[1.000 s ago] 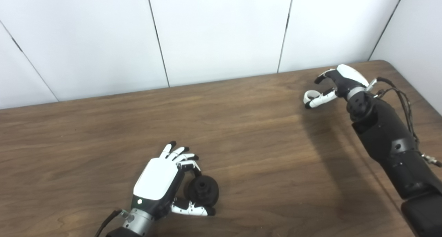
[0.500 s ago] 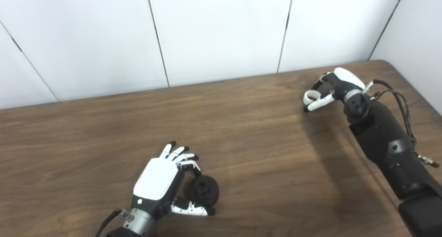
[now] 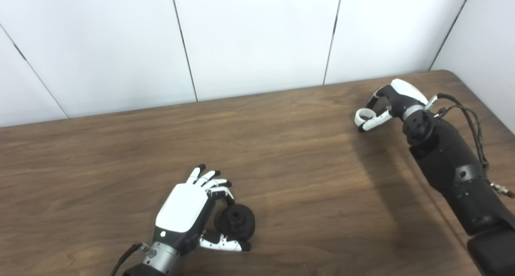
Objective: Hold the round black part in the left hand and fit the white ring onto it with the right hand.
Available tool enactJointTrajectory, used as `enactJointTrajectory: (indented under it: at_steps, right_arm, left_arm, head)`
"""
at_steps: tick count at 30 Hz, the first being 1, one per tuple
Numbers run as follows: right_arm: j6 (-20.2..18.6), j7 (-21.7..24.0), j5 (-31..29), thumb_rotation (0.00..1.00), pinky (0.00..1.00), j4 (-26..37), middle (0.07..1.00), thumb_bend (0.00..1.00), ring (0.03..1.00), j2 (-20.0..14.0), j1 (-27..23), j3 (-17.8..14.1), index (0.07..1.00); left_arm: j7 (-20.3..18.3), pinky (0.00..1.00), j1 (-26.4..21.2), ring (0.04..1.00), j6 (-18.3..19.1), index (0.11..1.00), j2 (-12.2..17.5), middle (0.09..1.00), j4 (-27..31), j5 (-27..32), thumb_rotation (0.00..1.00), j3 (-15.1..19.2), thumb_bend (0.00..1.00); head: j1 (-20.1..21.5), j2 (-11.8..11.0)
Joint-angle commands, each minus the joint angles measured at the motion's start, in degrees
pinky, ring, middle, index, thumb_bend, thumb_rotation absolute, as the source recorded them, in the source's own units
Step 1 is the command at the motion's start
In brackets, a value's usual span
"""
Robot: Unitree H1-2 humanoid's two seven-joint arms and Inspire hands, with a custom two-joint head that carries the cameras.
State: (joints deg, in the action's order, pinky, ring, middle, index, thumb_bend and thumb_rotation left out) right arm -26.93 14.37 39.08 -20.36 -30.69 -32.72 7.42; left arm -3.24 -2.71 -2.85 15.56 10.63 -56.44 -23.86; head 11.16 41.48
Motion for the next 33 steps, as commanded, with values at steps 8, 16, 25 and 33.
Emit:
enactJointTrajectory:
  at_steps: [8,16,25,33]
  right_arm:
    - [1.49,-5.47,-1.93,0.14,1.0,1.84,0.89,0.52,1.0,-1.11,-1.16,-1.54,0.486]
    - [1.54,-6.55,-2.8,0.13,1.0,2.28,0.871,0.52,0.997,-1.56,-0.94,-0.66,0.484]
    - [0.3,-2.77,-3.32,0.13,1.0,9.27,0.865,0.52,0.992,-3.0,1.05,-0.27,0.485]
    - [0.13,2.03,-1.26,0.13,1.0,16.69,0.853,0.52,0.987,-2.54,2.76,0.75,0.486]
  left_arm:
    - [-1.0,1.0,0.01,0.897,0.32,0.484,0.37,0.78,0.94,-1.46,0.05,0.11,0.52]
    - [-0.92,1.0,-0.07,0.897,0.35,0.484,0.21,0.78,0.78,-1.55,0.05,0.07,0.52]
    - [-0.22,1.0,-0.19,0.897,0.09,0.484,0.02,0.78,0.31,-1.79,0.06,-0.02,0.52]
    - [-0.1,1.0,-0.27,0.898,0.13,0.484,-0.17,0.781,-0.09,-1.81,0.06,-0.15,0.52]
  head:
    - [0.15,0.06]
    - [-0.04,0.08]
    - [-0.55,0.1]
    - [-0.6,0.13]
